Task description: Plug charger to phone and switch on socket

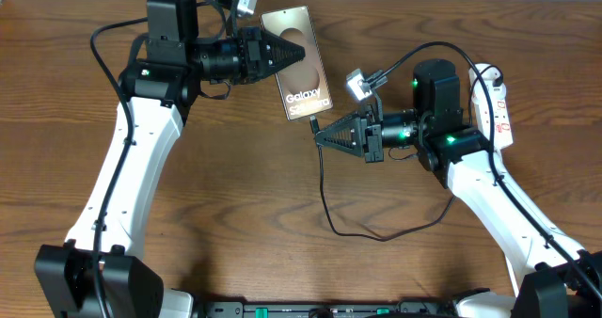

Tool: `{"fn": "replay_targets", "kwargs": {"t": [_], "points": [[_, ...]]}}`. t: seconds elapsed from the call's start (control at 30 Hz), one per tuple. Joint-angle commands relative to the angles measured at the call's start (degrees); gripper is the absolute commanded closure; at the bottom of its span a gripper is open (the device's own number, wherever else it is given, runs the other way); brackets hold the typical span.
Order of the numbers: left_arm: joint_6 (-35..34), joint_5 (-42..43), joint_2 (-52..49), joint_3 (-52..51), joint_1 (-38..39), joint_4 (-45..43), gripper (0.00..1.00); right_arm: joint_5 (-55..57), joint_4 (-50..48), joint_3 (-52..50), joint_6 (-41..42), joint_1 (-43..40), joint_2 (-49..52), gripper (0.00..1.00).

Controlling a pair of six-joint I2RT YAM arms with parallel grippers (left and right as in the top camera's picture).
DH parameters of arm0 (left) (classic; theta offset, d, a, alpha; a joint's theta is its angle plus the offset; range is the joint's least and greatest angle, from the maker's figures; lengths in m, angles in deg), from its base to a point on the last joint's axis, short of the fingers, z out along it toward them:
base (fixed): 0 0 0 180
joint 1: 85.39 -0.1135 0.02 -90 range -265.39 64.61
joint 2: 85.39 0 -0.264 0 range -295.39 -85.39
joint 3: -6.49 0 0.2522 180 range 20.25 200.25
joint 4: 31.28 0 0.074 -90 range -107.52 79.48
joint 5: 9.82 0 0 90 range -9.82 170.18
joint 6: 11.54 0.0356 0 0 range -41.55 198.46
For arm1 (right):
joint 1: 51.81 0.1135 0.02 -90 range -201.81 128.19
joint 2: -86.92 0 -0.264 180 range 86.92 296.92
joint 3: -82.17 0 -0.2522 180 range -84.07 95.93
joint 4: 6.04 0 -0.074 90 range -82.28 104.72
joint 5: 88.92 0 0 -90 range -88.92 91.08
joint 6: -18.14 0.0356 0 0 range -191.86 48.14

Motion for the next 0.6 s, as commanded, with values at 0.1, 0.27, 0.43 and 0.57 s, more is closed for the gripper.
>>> {"fn": "replay_targets", "kwargs": {"t": [0.1, 0.27, 0.43, 0.57], "points": [[2.14, 0.48, 0.76, 0.9, 0.13, -0.37, 0.92, -1.01, -0.15, 0.13, 1.09, 1.55, 0.39, 0.99], [2.14, 0.57, 0.76, 0.9, 0.13, -0.48, 0.93, -1.01, -0.13, 0.13, 1.09, 1.92, 0.39, 0.99], [2.14, 0.59, 0.76, 0.9, 0.13, -0.46, 0.93, -0.96, -1.33, 0.13, 1.6, 1.92, 0.39, 0.99], [2.14, 1.42, 0.76, 0.9, 0.13, -0.46, 0.93, -0.57, -3.17, 0.13, 3.04, 1.92, 0.39, 0.99]]}}
